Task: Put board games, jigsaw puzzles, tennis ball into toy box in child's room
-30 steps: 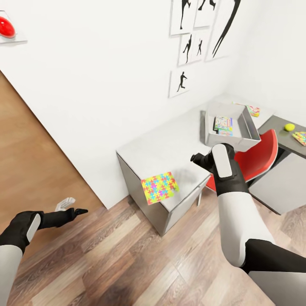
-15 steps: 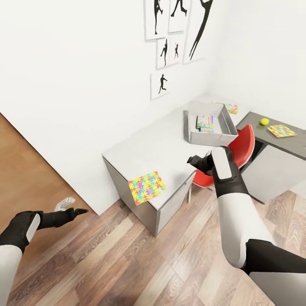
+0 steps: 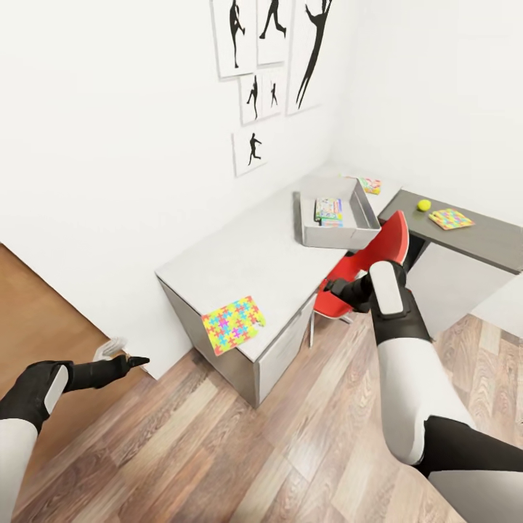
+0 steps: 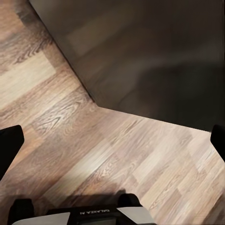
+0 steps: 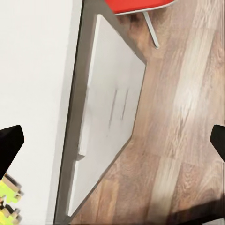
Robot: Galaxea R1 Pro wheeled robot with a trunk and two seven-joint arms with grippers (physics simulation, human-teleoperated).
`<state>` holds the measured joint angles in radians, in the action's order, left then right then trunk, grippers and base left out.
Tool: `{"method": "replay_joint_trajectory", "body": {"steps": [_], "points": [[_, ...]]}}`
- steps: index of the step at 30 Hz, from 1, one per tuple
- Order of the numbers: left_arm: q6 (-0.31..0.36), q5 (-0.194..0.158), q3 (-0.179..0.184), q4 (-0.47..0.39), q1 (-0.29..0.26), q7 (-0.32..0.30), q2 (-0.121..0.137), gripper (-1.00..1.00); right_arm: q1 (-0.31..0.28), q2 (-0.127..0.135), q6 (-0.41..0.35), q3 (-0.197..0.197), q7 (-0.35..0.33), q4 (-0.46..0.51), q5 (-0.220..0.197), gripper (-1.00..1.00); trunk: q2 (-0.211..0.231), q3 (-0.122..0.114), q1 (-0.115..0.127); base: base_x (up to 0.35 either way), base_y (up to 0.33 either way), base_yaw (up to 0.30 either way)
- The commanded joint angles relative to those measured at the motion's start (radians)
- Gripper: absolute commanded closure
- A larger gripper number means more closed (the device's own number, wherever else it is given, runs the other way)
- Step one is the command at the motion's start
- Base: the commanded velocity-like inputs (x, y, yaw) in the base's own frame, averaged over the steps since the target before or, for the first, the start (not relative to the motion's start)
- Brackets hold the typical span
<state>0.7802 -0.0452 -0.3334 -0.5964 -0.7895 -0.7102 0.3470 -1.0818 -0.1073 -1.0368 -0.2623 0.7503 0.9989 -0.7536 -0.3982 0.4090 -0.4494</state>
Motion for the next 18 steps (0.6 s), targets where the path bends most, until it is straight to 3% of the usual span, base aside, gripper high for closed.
{"method": "replay_joint_trajectory", "body": {"steps": [1,9,18], "points": [[0.008,-0.004,-0.002,0.0,-0.001,-0.002,0.0,-1.0,0.0,0.0,-0.005,-0.004,0.01,-0.002,-0.011,-1.0,-0.002,0.0,-0.001,0.0,0.0,-0.153],[0.008,-0.004,-0.003,0.0,-0.001,-0.012,0.001,-1.0,0.019,0.005,-0.01,-0.01,0.011,-0.044,-0.012,-1.0,-0.002,-0.006,-0.001,0.0,0.0,-0.085],[0.01,-0.004,-0.005,0.0,-0.001,-0.021,0.004,-1.0,0.082,0.005,-0.01,-0.007,0.01,-0.179,-0.008,-1.0,-0.002,-0.007,-0.001,0.0,0.0,-0.008]]}}
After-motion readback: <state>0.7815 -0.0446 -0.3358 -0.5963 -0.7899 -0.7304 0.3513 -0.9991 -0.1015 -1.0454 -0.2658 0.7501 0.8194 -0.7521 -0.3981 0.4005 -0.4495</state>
